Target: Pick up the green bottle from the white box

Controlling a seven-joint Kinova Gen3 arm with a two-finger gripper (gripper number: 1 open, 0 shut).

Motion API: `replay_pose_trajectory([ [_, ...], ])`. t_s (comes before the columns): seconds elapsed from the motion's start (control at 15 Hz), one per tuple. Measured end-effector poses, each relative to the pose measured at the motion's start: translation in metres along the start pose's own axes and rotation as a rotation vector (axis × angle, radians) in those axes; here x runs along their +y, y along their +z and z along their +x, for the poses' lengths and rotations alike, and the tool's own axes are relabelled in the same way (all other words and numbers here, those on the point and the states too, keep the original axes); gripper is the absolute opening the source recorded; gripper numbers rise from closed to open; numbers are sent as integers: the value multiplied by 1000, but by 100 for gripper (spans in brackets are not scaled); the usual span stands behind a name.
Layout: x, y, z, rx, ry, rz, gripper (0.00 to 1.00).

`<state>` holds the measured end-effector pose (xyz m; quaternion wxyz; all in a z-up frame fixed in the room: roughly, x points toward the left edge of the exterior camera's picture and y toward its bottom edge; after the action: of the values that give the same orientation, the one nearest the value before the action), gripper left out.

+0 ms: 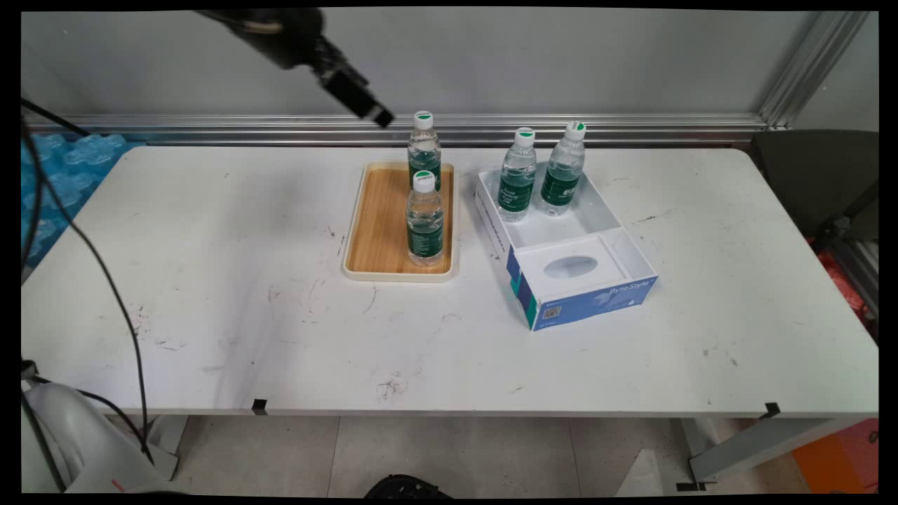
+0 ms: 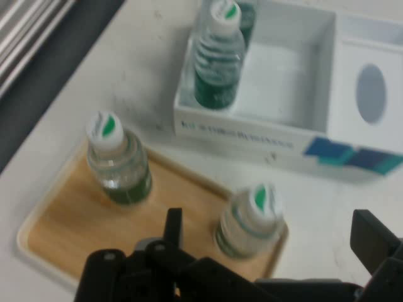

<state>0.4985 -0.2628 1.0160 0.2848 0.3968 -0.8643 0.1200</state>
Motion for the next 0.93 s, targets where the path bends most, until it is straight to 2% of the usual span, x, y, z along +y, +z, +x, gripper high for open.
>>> replay_pose_trajectory([
  [0.47,10,107,47,1,-17,46,100],
  [0.93,10,194,69,-25,-15,58,100],
])
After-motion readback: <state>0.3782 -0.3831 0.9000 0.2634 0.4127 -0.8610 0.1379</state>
